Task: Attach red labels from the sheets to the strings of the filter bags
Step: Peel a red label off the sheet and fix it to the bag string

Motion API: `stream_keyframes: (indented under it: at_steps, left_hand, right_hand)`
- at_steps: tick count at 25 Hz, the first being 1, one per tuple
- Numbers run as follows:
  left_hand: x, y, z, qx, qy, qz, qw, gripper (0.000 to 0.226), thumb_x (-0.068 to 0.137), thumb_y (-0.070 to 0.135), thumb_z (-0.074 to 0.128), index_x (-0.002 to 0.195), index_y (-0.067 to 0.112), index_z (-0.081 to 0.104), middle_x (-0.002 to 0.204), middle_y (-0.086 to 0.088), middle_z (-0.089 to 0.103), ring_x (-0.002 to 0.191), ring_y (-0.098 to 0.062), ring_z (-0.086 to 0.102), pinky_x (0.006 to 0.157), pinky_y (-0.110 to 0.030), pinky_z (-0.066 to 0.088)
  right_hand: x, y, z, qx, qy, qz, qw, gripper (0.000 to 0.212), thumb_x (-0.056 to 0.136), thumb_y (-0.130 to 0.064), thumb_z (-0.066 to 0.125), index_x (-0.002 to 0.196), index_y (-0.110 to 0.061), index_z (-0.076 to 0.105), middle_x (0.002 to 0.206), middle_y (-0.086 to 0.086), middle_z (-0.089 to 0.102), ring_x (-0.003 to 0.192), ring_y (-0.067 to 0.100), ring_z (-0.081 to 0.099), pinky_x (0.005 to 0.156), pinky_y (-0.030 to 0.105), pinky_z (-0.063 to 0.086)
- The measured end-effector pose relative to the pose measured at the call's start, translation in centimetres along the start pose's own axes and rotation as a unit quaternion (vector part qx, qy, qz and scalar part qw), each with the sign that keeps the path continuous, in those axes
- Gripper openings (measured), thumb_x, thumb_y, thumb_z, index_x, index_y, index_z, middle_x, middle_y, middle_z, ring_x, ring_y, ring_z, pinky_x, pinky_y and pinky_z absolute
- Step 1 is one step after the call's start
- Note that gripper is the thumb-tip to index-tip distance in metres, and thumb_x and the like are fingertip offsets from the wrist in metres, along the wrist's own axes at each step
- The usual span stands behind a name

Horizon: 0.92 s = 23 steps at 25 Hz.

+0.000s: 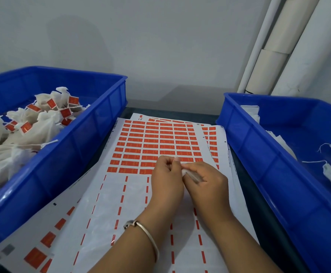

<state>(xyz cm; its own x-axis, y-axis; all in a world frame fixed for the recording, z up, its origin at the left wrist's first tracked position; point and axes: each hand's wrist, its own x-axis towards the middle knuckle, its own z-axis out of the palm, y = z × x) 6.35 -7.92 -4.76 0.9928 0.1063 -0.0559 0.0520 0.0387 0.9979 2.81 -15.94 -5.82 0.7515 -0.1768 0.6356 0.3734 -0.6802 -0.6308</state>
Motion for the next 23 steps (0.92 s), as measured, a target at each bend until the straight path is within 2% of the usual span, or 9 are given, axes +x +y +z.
stream_keyframes:
  at_steps: [3,6,9,11,13,16,18,20,23]
  left_hand:
    - [0.1,-0.2,0.1,0.003,0.011,0.005,1.000,0.015,0.096,0.028,0.047,0.082,0.030,0.051,0.084,0.010,0.061,0.078,-0.009,0.061,0.064,-0.017,0.048]
    - [0.3,-0.3,0.1,0.014,0.010,0.007,1.000,0.014,0.094,0.029,0.051,0.081,0.030,0.053,0.082,0.009,0.062,0.077,-0.010,0.062,0.066,-0.019,0.049]
    - [0.4,0.0,-0.2,0.026,0.003,-0.007,1.000,0.010,0.089,0.032,0.060,0.082,0.025,0.059,0.079,0.005,0.065,0.076,-0.012,0.064,0.065,-0.021,0.052]
    - [0.6,0.3,-0.7,-0.073,-0.048,-0.037,0.995,0.013,0.081,0.029,0.069,0.089,0.021,0.062,0.084,0.000,0.068,0.081,-0.016,0.067,0.070,-0.025,0.055]
    - [0.7,0.5,-1.1,-0.155,-0.112,-0.069,0.979,0.027,0.075,0.017,0.075,0.098,0.022,0.060,0.095,-0.002,0.068,0.089,-0.020,0.068,0.076,-0.029,0.056]
    - [0.8,0.2,-0.9,-0.022,-0.078,-0.023,0.996,0.033,0.074,0.019,0.077,0.098,0.030,0.057,0.098,0.008,0.064,0.090,-0.014,0.064,0.075,-0.026,0.056]
    - [0.9,0.2,-1.0,0.016,-0.019,0.013,1.000,0.026,0.076,0.022,0.076,0.093,0.031,0.058,0.092,0.016,0.061,0.083,-0.007,0.061,0.058,-0.011,0.050]
    - [1.1,0.0,-1.2,-0.004,-0.005,0.024,1.000,0.019,0.078,0.018,0.073,0.088,0.030,0.062,0.085,0.018,0.062,0.077,-0.003,0.060,0.046,-0.004,0.042]
    - [0.8,0.1,-1.1,0.009,-0.036,0.049,0.998,0.022,0.083,0.007,0.067,0.077,0.028,0.066,0.077,0.018,0.065,0.074,-0.002,0.062,0.048,-0.003,0.042]
  right_hand:
    - [0.4,0.2,0.0,-0.024,-0.033,0.008,0.999,0.033,0.083,-0.032,0.059,0.106,-0.013,0.072,0.100,-0.004,0.070,0.088,-0.007,0.055,0.070,-0.012,0.030]
    - [0.7,1.1,0.1,-0.031,-0.089,0.071,0.993,0.022,0.089,-0.029,0.062,0.107,-0.020,0.069,0.097,-0.016,0.060,0.077,-0.015,0.048,0.065,-0.010,0.032]
    - [1.0,1.1,0.1,-0.001,-0.141,0.125,0.982,0.010,0.093,-0.029,0.056,0.095,-0.031,0.066,0.088,-0.026,0.056,0.073,-0.011,0.053,0.061,-0.007,0.034]
    - [1.3,0.9,-0.4,0.035,-0.136,0.177,0.974,0.015,0.093,-0.032,0.056,0.080,-0.038,0.060,0.080,-0.031,0.055,0.071,-0.009,0.057,0.054,-0.004,0.036]
    - [1.7,1.1,-0.9,0.054,-0.097,0.222,0.969,0.015,0.091,-0.036,0.059,0.076,-0.039,0.057,0.077,-0.031,0.055,0.070,-0.004,0.058,0.050,-0.001,0.036]
    - [1.9,1.2,-1.2,0.097,-0.082,0.285,0.950,0.012,0.087,-0.039,0.063,0.076,-0.035,0.061,0.079,-0.029,0.059,0.075,0.001,0.059,0.052,0.003,0.038]
    - [1.8,0.8,-1.0,0.177,-0.079,0.351,0.916,0.013,0.087,-0.039,0.064,0.076,-0.033,0.067,0.079,-0.025,0.064,0.082,0.006,0.062,0.058,0.009,0.045]
    - [1.8,0.2,-0.9,0.284,-0.093,0.407,0.863,0.017,0.089,-0.031,0.063,0.075,-0.034,0.073,0.083,-0.016,0.070,0.090,0.016,0.064,0.072,0.024,0.053]
    - [1.8,0.1,-1.2,0.427,-0.125,0.429,0.786,0.034,0.088,-0.011,0.057,0.070,-0.031,0.077,0.086,-0.002,0.073,0.090,0.019,0.063,0.087,0.037,0.052]
